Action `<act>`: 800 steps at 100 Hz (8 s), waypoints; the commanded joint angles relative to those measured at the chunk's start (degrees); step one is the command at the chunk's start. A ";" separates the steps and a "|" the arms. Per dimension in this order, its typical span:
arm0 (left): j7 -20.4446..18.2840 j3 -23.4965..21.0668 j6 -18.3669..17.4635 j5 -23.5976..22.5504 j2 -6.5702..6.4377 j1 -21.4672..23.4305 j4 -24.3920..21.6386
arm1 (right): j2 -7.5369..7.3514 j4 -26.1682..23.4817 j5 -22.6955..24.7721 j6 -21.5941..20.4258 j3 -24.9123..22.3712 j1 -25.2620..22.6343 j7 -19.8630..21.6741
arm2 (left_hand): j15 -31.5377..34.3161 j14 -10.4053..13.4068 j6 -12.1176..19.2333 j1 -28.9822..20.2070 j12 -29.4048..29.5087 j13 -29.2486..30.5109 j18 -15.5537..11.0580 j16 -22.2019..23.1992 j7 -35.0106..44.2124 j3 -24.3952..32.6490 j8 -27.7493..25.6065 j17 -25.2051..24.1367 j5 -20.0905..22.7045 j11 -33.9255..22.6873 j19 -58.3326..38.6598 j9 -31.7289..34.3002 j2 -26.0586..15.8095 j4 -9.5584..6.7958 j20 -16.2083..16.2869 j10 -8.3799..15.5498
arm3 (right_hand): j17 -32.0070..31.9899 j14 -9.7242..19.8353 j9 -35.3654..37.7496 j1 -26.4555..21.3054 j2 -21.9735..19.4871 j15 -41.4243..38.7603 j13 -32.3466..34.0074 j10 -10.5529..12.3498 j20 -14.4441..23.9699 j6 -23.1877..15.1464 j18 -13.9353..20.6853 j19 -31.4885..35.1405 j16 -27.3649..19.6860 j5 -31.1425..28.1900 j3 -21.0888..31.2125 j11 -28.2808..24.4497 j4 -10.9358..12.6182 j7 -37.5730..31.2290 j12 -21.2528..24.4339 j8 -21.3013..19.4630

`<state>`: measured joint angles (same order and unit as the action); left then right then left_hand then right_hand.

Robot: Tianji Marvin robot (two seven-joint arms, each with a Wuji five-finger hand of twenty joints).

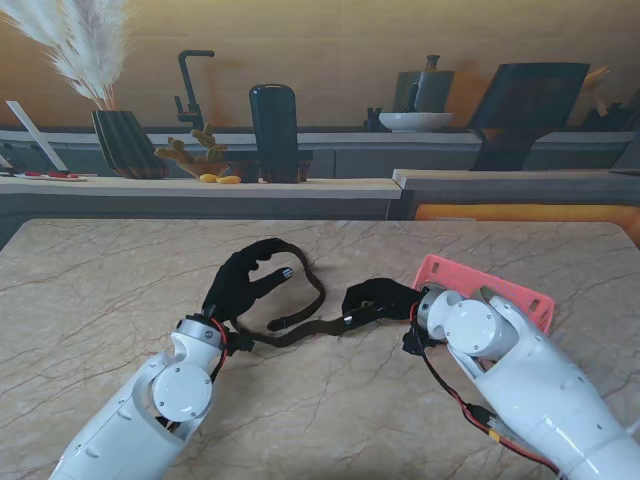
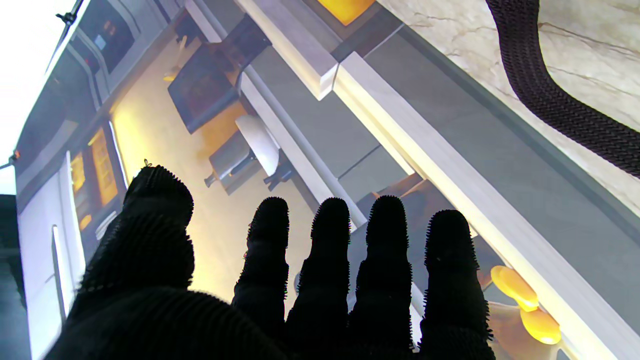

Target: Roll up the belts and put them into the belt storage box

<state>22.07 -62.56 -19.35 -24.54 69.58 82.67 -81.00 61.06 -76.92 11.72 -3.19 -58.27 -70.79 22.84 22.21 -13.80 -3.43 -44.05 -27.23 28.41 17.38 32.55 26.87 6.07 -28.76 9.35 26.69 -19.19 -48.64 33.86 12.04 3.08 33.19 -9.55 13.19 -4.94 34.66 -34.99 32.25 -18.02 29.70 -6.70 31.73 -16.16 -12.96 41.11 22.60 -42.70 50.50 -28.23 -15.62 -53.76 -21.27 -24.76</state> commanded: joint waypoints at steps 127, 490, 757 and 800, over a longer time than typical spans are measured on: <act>2.72 13.91 10.34 -8.57 0.48 -7.28 6.93 | 7.54 -12.99 -21.73 10.71 -7.36 -7.63 -18.84 | 12.21 -0.91 -8.63 -9.82 -3.36 -3.90 -2.09 -2.41 0.92 15.10 -1.29 -3.63 -18.46 -14.09 -6.54 -7.83 -3.88 -3.09 -5.13 0.12 | 0.01 0.52 -1.45 -4.73 -3.12 -0.56 -0.84 -1.93 4.21 3.06 1.00 -3.20 0.19 -4.48 2.34 -1.29 1.45 -3.55 -0.37 -3.45; -9.24 8.32 7.36 20.97 2.34 -3.16 3.34 | 8.59 -14.66 -1.56 14.78 0.77 -9.57 -30.49 | 53.21 9.21 4.92 -29.90 -25.79 30.34 -5.68 26.88 30.74 -2.50 -16.57 18.24 -5.14 -31.42 -21.82 15.68 -10.47 0.87 9.45 2.76 | 14.36 -11.04 30.05 -10.90 -4.69 -12.81 27.49 -9.17 -5.80 19.76 -8.42 15.73 5.15 -4.92 -2.78 -9.14 3.48 0.78 1.42 8.83; -9.01 9.74 16.27 7.47 0.50 -3.76 1.74 | 5.38 -2.75 33.28 -2.10 13.42 0.01 -39.49 | 47.23 -0.30 -4.18 -29.56 -19.82 33.94 3.93 13.25 27.21 -7.42 -7.37 29.38 0.47 -33.93 -45.74 25.77 -9.02 0.14 8.73 2.51 | 4.75 -12.68 24.65 8.11 -5.84 -37.49 15.09 -11.87 0.85 13.34 -9.50 22.47 18.87 -16.58 -10.11 -20.44 10.00 1.27 -7.14 -14.41; -7.87 8.96 14.37 7.28 0.62 -3.70 2.46 | 5.14 -7.04 33.35 1.86 9.31 -4.09 -39.42 | 37.18 -1.55 -5.30 -2.84 -12.49 22.95 2.26 11.86 9.41 13.04 -1.05 19.61 -2.27 -22.01 -36.29 13.74 3.55 -0.91 6.64 0.40 | 6.76 -6.29 22.63 -7.04 -5.29 -34.24 15.68 -5.03 0.77 6.46 -4.82 21.12 17.11 -8.55 -4.12 -16.50 2.63 -5.11 -4.82 -5.07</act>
<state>13.93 -53.49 -4.18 -15.97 70.02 79.00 -78.69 66.21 -82.98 45.77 -2.22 -47.90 -73.61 -16.23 61.84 -14.63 -8.85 -51.77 -41.80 54.01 19.84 44.62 40.45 18.23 -30.78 31.34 26.60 -44.86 -86.69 51.12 12.87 2.88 40.29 -8.78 19.77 -13.90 58.36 -34.92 29.68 -53.06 44.37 -12.48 32.52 -0.95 -18.83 61.80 40.17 -52.76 43.20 -45.34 -13.37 -58.54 -26.36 -29.50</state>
